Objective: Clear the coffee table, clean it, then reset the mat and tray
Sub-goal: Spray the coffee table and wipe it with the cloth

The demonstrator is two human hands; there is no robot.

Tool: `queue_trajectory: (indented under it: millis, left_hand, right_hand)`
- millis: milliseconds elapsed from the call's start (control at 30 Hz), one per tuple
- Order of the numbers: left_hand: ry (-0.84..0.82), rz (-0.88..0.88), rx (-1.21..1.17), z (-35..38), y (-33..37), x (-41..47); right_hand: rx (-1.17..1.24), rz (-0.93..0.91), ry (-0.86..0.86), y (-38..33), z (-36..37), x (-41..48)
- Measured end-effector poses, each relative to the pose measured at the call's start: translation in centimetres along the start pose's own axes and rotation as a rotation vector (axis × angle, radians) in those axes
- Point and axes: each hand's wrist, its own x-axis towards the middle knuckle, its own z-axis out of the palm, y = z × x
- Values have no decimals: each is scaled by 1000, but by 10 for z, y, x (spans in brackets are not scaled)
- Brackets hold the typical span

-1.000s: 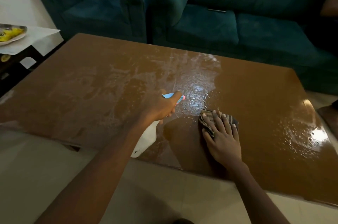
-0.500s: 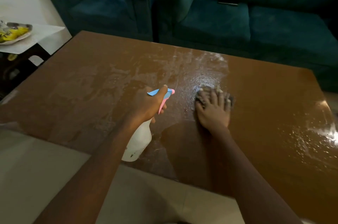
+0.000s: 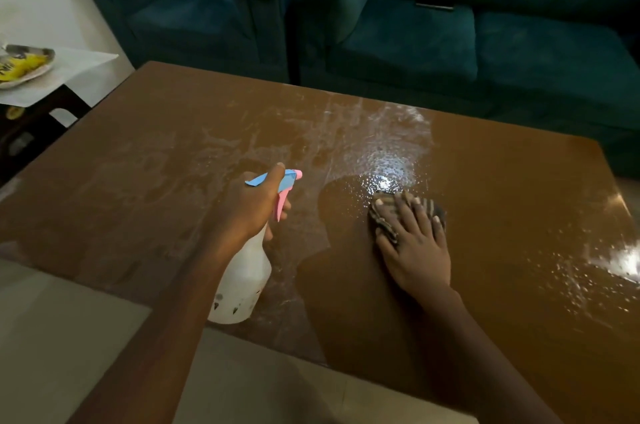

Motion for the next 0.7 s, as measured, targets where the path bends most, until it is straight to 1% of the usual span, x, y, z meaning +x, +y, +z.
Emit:
queue_trajectory:
  millis: [67,133,233,333,467,567,700]
  left_hand:
    - [4,-33,-13,-1,0,6]
    - [-3,-47,-24,-1,-1,7]
    - [2,-37,-11,0,-3,10]
    - [-11,-26,7,1,-3,11]
    - [-46,69,47,11,4,3]
    - [-102,115,93,16,14,6]
    - [-183,167,130,16,39,24]
  right_hand:
    - [-16,41,-19,1,-4,21]
    - [-32,29,-49,-11,-3,40]
    - [-49,-86,-67,-36,-1,59]
    - [-58,-199,-81,-50,1,57]
    - [-24,-258,-69,-43,0,27]
    - [-1,-142,-33,-36,1,3]
    - [7,10,3,-33,0,1]
